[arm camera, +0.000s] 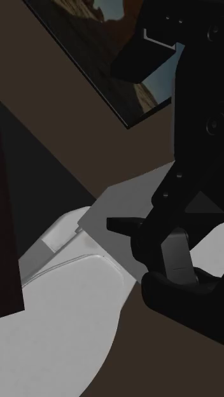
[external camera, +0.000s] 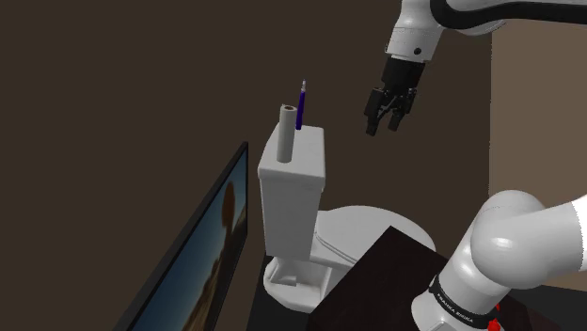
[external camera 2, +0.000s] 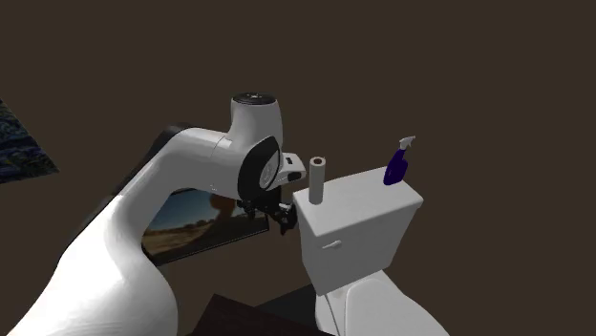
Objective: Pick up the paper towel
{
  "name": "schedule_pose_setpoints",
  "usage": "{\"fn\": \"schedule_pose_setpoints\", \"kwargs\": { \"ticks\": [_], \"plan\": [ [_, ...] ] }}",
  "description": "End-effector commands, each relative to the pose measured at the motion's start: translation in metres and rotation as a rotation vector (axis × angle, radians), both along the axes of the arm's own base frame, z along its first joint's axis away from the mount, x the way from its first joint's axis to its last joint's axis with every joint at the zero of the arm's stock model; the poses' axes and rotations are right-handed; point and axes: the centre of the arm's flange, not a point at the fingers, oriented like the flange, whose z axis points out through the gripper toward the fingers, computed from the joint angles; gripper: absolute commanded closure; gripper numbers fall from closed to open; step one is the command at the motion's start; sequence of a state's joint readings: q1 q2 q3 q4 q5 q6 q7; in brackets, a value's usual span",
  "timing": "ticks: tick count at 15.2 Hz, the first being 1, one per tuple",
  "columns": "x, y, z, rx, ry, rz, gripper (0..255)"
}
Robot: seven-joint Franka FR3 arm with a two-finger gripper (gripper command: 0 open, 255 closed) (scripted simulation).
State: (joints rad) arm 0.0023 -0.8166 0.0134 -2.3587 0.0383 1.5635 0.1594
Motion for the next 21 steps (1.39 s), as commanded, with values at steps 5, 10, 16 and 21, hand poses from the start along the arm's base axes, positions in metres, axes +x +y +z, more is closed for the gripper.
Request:
{"fn": "schedule_pose_setpoints", "kwargs": {
  "ticks": [5,10,16,21],
  "plan": [
    [0.050,-0.005,-0.007,-0.018,-0.012,0.007,0],
    [0.113,-0.011,-0.014,-0.040,-0.027,0.016,0],
    [0.188,-0.018,-0.021,-0.066,-0.046,0.026,0],
    [0.251,-0.023,-0.026,-0.088,-0.061,0.035,0]
  ]
}}
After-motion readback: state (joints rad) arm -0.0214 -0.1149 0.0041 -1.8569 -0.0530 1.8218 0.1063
